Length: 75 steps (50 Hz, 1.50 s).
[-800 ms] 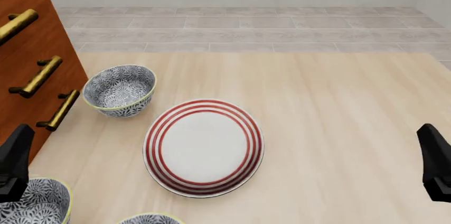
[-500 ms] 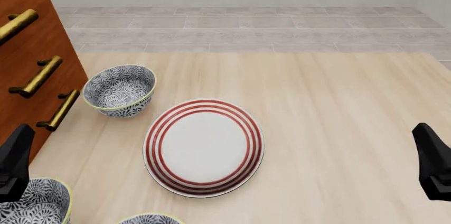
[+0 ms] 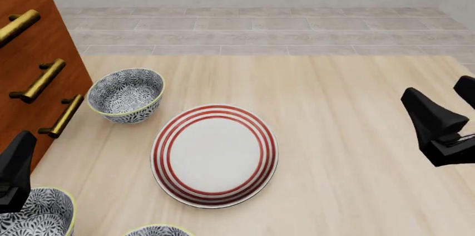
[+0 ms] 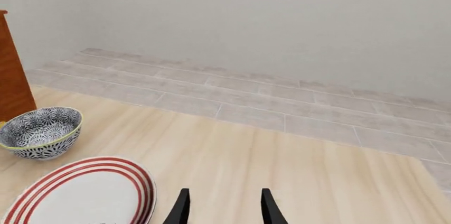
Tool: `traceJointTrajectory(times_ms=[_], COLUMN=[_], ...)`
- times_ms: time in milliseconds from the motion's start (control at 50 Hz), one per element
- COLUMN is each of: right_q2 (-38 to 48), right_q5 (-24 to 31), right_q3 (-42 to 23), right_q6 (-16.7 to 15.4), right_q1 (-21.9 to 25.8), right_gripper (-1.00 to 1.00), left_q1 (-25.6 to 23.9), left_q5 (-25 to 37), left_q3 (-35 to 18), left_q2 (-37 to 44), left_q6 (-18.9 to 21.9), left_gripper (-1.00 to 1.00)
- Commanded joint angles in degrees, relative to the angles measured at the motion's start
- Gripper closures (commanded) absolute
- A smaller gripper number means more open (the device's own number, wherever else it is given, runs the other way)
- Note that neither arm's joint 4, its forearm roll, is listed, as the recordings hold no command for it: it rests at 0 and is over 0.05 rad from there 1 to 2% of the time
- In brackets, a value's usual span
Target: Pick up the bowl and put it in the front on the plate.
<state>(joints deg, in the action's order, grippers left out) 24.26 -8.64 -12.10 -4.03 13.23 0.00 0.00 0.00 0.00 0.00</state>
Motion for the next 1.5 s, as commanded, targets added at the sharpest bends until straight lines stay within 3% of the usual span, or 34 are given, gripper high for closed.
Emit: traceJointTrajectory(times_ms=[20,60,120,180,220,280,380,420,500,680,820,960,980,1180,1500], right_q2=[12.5,15.1,18.0,20.3,22.4,25.2,28.5,29.6,33.1,40.9,45.7,49.0,50.1,56.5,66.1], right_q5=[-0.7,-0.5,-0.9,-0.3,-0.9,0.5,1.8,1.5,1.5,1.4,3.1,4.9,5.5,9.4,18.8], right_q3=[-8.0,-9.6,-11.0,-12.8,-13.7,-16.9,-20.9,-21.7,-24.1,-28.5,-33.1,-37.2,-38.4,-46.3,-60.6], right_q6=[-0.2,0.0,-2.3,-0.4,-2.4,-0.3,0.3,-1.5,-1.1,-3.4,-2.9,-3.5,-5.0,-5.4,-3.0], right_q1=[8.0,9.8,12.4,14.0,15.3,17.5,20.1,21.1,22.7,26.8,29.0,30.4,30.6,32.1,35.7], right_gripper=[-1.00,-1.00,-1.00,-1.00,-1.00,-1.00,-1.00,-1.00,-1.00,-1.00,-1.00,-1.00,-1.00,-1.00,-1.00], left_q1=[0.0,0.0,0.0,0.0,0.0,0.0,0.0,0.0,0.0,0.0,0.0,0.0,0.0,0.0,0.0], left_q5=[0.0,0.0,0.0,0.0,0.0,0.0,0.0,0.0,0.0,0.0,0.0,0.0,0.0,0.0,0.0], left_q3=[0.0,0.0,0.0,0.0,0.0,0.0,0.0,0.0,0.0,0.0,0.0,0.0,0.0,0.0,0.0], left_q2=[0.0,0.0,0.0,0.0,0.0,0.0,0.0,0.0,0.0,0.0,0.0,0.0,0.0,0.0,0.0], left_q6=[0.0,0.0,0.0,0.0,0.0,0.0,0.0,0.0,0.0,0.0,0.0,0.0,0.0,0.0,0.0], left_gripper=[-1.00,-1.00,-1.00,-1.00,-1.00,-1.00,-1.00,-1.00,-1.00,-1.00,-1.00,-1.00,-1.00,-1.00,-1.00])
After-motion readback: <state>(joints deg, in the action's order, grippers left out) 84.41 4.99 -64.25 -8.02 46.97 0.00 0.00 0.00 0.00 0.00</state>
